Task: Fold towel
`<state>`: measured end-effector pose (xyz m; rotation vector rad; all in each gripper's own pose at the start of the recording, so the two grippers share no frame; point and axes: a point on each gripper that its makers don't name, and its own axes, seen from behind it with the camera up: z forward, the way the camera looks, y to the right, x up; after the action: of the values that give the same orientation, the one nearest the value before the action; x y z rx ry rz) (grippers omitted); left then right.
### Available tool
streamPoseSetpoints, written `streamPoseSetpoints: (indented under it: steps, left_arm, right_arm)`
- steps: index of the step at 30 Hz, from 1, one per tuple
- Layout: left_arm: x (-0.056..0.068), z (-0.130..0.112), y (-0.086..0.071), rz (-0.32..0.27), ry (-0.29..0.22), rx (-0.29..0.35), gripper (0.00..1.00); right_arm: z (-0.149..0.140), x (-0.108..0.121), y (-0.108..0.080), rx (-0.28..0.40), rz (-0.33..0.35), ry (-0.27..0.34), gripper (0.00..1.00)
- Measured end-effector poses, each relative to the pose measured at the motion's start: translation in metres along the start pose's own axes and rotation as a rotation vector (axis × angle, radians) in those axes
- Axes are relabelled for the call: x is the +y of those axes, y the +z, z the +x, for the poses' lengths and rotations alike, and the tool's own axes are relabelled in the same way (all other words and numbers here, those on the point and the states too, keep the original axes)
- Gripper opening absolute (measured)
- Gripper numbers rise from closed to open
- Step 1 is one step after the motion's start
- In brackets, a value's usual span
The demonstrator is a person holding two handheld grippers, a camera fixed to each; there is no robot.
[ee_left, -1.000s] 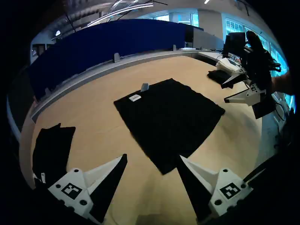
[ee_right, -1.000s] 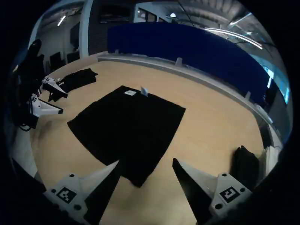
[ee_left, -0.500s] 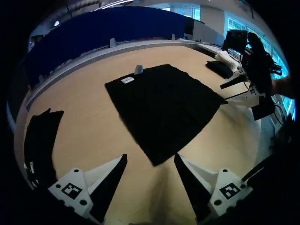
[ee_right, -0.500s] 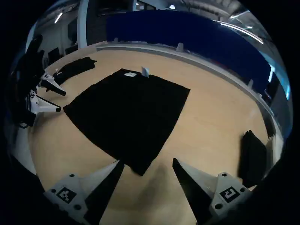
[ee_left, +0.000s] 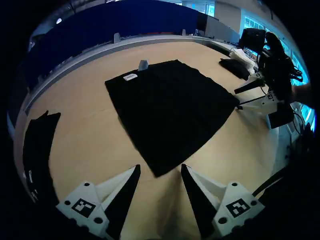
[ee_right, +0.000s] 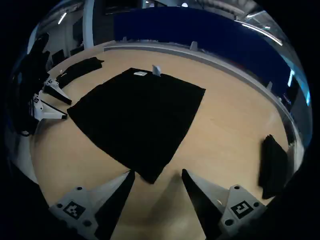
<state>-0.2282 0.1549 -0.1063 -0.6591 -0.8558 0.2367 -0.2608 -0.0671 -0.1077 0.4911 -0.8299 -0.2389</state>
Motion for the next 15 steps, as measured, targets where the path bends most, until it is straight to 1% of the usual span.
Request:
streamPoseSetpoints:
  steps: [5,9,13,15]
  left_arm:
    - [0.0006,0.0003,0.0025,0.010,-0.004,-0.002,0.61]
    - [-0.0028,0.0001,0.0027,0.024,-0.013,-0.006,0.52]
    - [-0.0034,-0.0002,0.0033,0.029,-0.024,-0.011,0.52]
    - [-0.0052,-0.0005,0.0037,0.038,-0.028,-0.012,0.44]
  right_arm:
    - [-0.0009,-0.0013,0.0015,0.000,0.009,-0.002,0.71]
    - [-0.0017,-0.0056,0.0022,-0.002,0.032,0.005,0.61]
    - [-0.0011,-0.0084,0.0021,-0.007,0.045,0.012,0.48]
    - [-0.0005,-0.0090,0.0022,-0.007,0.046,0.015,0.40]
